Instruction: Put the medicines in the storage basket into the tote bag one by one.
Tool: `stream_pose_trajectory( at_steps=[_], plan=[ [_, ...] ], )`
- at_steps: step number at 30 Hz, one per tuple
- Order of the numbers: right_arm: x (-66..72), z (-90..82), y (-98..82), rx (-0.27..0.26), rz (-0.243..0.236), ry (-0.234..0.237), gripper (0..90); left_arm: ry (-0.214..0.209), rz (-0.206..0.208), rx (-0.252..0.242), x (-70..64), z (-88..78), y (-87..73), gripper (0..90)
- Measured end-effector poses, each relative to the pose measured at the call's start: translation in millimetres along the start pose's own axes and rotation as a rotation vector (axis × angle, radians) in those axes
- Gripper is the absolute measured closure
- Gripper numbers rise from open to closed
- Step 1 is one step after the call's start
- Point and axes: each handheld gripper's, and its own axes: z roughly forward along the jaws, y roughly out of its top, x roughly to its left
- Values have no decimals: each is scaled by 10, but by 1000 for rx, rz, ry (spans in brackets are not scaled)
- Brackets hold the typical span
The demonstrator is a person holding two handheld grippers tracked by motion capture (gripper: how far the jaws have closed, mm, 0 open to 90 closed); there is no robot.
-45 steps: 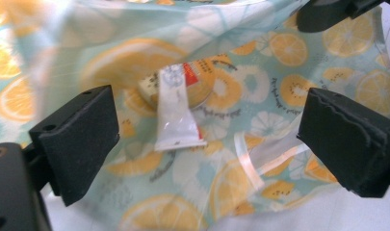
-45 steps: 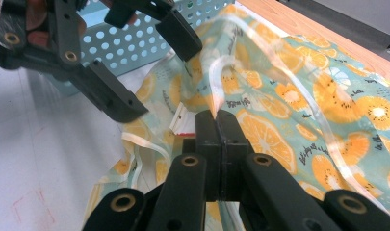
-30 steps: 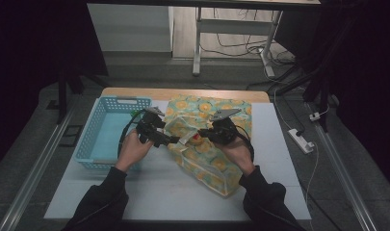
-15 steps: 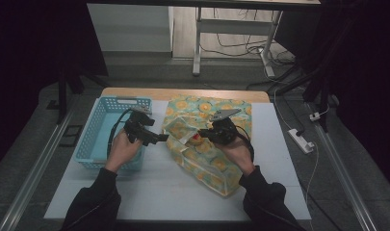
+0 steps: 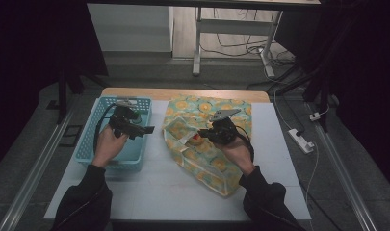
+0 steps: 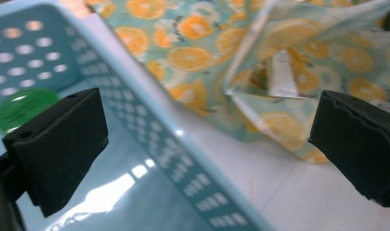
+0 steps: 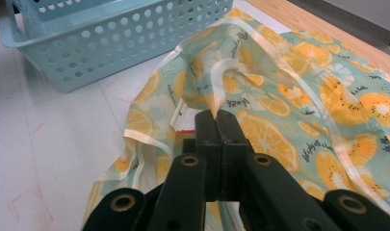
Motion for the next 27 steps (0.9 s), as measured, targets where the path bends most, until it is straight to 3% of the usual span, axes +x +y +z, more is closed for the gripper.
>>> stream_pose_trajectory(
  at_steps=[9, 15, 27],
  plan=[
    [10, 34, -11, 12, -4, 4, 900, 69, -41, 42, 252, -54, -109, 1],
    [25, 71, -23, 27, -13, 14, 899, 113, -95, 68, 433, -84, -174, 1],
    [50, 106, -26, 41, -24, 24, 896, 128, -134, 100, 678, 70, -185, 1]
  ],
)
